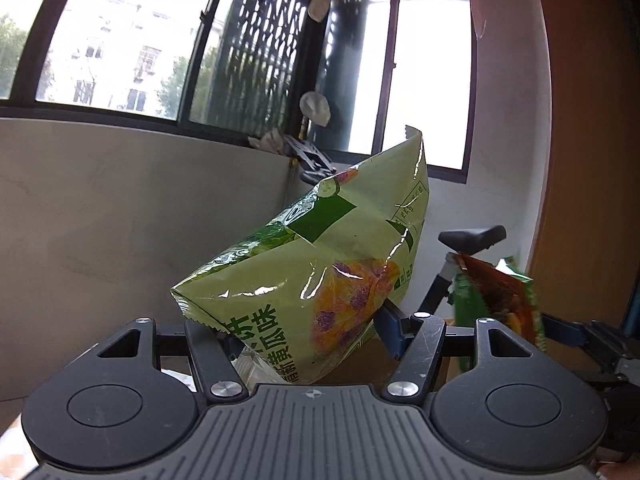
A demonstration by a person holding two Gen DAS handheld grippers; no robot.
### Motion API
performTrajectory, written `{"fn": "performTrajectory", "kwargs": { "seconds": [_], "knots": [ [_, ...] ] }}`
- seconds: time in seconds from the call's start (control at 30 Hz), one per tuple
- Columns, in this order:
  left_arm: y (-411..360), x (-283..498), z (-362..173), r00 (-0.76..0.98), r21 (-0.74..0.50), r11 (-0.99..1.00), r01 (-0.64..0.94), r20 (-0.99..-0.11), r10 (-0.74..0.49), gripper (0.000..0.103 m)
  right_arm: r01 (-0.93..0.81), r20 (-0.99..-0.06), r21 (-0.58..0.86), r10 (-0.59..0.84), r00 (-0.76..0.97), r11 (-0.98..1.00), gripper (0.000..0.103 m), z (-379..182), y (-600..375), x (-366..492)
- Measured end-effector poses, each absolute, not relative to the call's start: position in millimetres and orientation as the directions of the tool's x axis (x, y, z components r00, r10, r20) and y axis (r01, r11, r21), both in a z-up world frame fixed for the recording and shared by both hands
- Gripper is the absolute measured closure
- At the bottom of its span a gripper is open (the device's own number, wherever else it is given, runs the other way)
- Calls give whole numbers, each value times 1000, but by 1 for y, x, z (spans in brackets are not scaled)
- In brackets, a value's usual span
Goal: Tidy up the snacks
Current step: 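Lift both held snack bags and carry them over the cardboard box, then open both tools to drop the bags into the box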
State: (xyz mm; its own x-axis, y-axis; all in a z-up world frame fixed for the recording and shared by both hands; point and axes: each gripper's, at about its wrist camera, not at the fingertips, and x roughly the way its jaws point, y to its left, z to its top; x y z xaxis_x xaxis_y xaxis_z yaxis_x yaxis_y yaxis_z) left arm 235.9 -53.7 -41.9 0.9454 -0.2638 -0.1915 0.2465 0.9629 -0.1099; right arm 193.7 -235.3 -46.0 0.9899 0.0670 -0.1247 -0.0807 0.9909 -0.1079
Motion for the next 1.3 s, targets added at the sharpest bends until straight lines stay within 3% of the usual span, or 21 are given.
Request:
{"fn": "performTrajectory", "kwargs": {
  "seconds": [0.33,0.47,0.53,0.87,1.3],
  "knots": [
    [-62,299,-70,855,-156,932,326,-372,-361,35,-62,-331,33,69,941,998,25,-85,-273,252],
    [-57,304,-81,812,-192,914,356,-420,-405,20,-35,-374,50,51,926,998,18,-88,-282,252],
    [-52,301,-82,812,-202,909,364,-409,-416,15,-33,-382,46,48,923,998,16,-84,-281,250],
    [-28,281,-67,840,-221,923,314,-388,-379,15,-38,-420,23,44,906,999,13,-76,-273,235],
    [39,206,-84,856,-195,956,218,-432,-283,17,-66,-340,57,81,937,996,13,-77,-274,165]
  ]
}}
